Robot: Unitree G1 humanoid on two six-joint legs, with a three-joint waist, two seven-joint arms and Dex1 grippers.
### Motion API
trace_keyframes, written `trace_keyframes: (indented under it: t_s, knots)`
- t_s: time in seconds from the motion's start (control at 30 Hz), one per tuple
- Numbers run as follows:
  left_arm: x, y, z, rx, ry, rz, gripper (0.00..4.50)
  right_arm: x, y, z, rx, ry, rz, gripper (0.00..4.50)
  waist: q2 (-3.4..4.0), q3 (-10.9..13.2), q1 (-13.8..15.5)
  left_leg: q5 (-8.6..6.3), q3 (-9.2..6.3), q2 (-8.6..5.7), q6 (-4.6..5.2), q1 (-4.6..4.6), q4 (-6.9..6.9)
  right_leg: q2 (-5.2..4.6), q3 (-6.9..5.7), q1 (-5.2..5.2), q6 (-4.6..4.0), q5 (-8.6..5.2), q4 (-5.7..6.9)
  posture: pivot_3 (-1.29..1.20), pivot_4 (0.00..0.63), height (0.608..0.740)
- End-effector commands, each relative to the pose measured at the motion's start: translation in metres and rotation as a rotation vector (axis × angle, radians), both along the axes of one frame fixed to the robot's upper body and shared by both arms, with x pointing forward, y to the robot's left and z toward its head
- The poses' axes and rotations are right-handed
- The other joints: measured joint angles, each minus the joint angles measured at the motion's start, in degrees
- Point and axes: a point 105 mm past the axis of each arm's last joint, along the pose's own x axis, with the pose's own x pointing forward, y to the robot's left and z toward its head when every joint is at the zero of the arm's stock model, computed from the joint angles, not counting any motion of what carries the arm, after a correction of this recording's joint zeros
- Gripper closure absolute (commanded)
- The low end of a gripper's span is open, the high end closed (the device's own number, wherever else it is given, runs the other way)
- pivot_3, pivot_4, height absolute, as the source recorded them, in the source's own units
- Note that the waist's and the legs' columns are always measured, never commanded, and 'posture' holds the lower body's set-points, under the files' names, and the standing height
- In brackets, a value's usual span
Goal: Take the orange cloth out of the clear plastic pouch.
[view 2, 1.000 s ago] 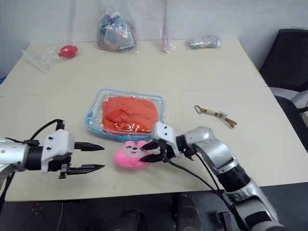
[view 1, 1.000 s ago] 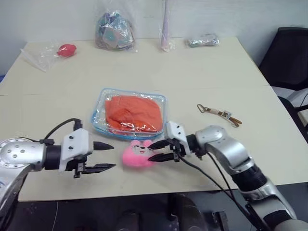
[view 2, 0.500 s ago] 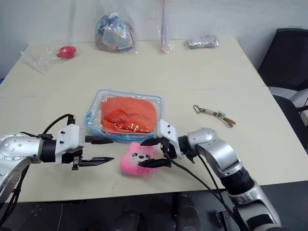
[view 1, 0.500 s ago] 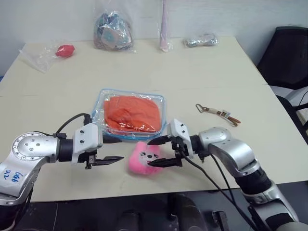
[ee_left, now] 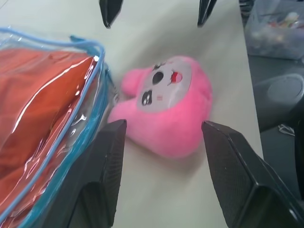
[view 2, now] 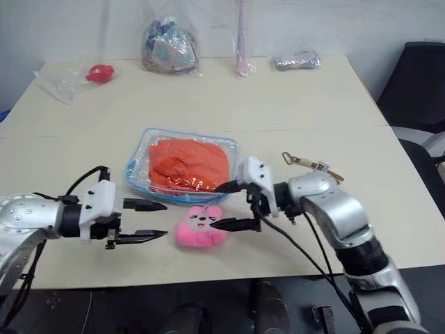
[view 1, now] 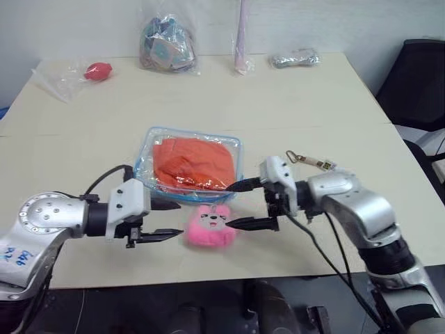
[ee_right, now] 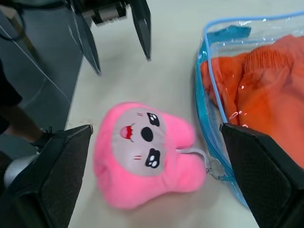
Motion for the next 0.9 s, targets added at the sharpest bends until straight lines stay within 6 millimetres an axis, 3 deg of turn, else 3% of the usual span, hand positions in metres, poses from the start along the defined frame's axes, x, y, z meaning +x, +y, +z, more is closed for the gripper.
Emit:
trace_keyframes:
  t_s: [0.03,0.3,0.67,0.77,0.9]
  knots:
    - [0.005,-0.010,-0.004,-0.001,-0.010,-0.036,1.84,-0.009,-0.008,0.015,-0.010,-0.077,0.019,0.05,-0.02,-0.01,0.06,0.00,0.02,0.00,0.00,0.00,0.00,0.00,0.02,0.05,0.00,0.00,0.01,0.00,0.150,0.740]
    - [0.026,-0.029,-0.032,0.016,0.021,-0.090,1.84,0.010,-0.037,0.028,-0.043,-0.134,-0.099,0.05,-0.03,-0.02,0.46,0.01,0.17,-0.01,0.02,0.03,-0.03,0.01,0.06,0.09,0.02,0.01,0.00,0.00,0.150,0.740]
    - [0.029,-0.033,-0.050,0.027,0.079,-0.098,1.84,0.012,-0.032,0.020,-0.049,-0.155,-0.103,0.05,-0.04,-0.02,1.32,0.02,0.21,-0.02,0.05,0.02,0.04,-0.03,0.09,0.10,0.08,0.05,0.00,0.00,0.150,0.740]
    - [0.025,-0.026,-0.053,0.046,0.083,-0.092,2.44,0.020,-0.029,0.013,-0.076,-0.202,-0.124,0.00,-0.04,-0.02,1.15,0.02,0.22,-0.01,0.05,0.03,0.03,-0.02,0.09,0.10,0.08,0.05,0.00,0.00,0.150,0.740]
    - [0.020,-0.018,-0.051,0.048,0.095,-0.067,3.70,0.029,-0.026,0.001,-0.111,-0.242,-0.130,0.00,-0.04,-0.02,1.08,0.02,0.23,0.00,0.05,0.05,0.02,-0.01,0.09,0.10,0.08,0.05,0.00,0.00,0.150,0.740]
